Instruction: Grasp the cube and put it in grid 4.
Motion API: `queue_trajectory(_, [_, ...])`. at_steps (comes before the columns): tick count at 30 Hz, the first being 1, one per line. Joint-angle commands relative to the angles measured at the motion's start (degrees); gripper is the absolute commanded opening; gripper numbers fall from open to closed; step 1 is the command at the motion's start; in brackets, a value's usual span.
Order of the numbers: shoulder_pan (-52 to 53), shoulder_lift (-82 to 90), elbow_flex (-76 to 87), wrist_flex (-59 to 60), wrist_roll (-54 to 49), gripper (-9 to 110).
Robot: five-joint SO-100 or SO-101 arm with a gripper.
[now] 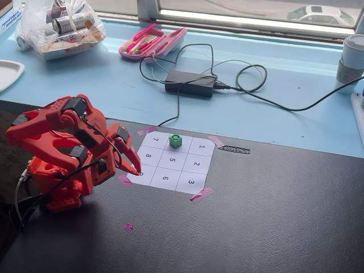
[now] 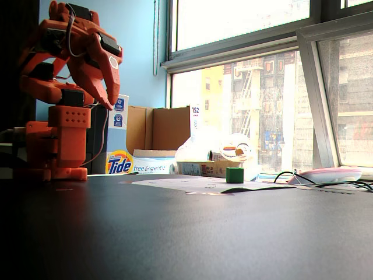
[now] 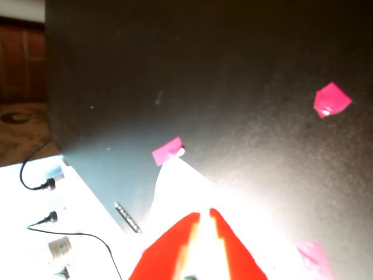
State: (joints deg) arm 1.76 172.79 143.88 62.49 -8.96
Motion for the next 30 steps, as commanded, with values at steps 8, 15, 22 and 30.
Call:
queue_trajectory(8, [2.46, 14.24, 33.66, -28.92, 0.26, 0])
queue_trajectory(15, [1.85, 16.44, 34.10, -16.96, 7.38, 0])
queue_trajectory(22, [2.46, 16.44, 34.54, -14.68, 7.91, 0])
queue_trajectory(30, [2.99, 16.44, 34.54, -14.68, 8.35, 0])
